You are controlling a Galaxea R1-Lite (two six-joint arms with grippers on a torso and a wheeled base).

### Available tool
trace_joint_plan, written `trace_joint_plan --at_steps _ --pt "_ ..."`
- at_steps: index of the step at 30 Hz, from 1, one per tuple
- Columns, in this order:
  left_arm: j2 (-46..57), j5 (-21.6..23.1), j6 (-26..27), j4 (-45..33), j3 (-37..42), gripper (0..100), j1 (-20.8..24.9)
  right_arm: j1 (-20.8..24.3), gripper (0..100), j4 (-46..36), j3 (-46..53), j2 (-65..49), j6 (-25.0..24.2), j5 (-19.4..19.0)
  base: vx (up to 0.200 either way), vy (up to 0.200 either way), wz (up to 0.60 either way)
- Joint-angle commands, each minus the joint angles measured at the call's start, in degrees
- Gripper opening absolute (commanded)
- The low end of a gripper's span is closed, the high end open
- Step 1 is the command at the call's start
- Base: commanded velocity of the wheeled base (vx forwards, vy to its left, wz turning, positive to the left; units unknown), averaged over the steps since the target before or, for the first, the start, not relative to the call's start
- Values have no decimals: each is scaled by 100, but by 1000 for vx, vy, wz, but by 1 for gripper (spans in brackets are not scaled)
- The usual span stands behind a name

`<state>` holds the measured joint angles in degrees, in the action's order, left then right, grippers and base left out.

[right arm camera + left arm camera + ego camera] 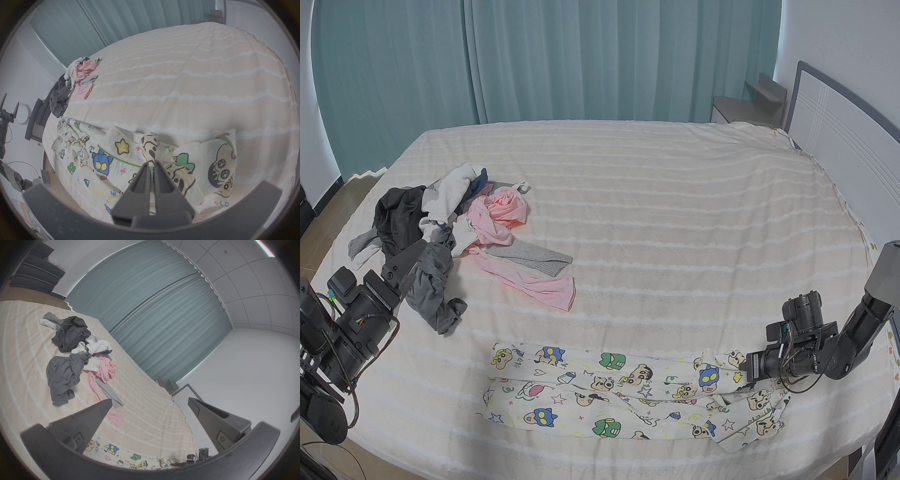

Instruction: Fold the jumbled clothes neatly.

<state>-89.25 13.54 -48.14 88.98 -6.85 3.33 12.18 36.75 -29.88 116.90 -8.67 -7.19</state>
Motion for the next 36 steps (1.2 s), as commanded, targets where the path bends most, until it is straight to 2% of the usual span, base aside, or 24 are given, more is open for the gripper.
trace_joint_plan --at_steps 1,5,10,16,22,28,32,36 --pt "-23 8 -2 102 26 100 28 48 100 7 70 0 5 -1 0 0 0" --pt "-23 -1 -2 102 35 100 54 48 100 271 88 105 -12 16 0 0 0" --pt "-23 -1 -2 102 35 100 54 21 100 842 149 123 -21 245 0 0 0" --pt "-14 -1 -2 102 35 100 54 4 100 1009 61 0 -12 491 0 0 0" --pt "-14 -1 -2 102 35 100 54 391 100 1027 -264 -185 -100 605 0 0 0" --pt "-23 -1 -2 102 35 100 54 988 100 992 -387 -141 -689 579 0 0 0" --pt "-14 -1 -2 102 35 100 98 1032 100 974 -431 316 -715 631 0 0 0" --pt "-14 -1 -2 102 61 100 115 883 100 974 -378 729 -698 737 0 0 0"
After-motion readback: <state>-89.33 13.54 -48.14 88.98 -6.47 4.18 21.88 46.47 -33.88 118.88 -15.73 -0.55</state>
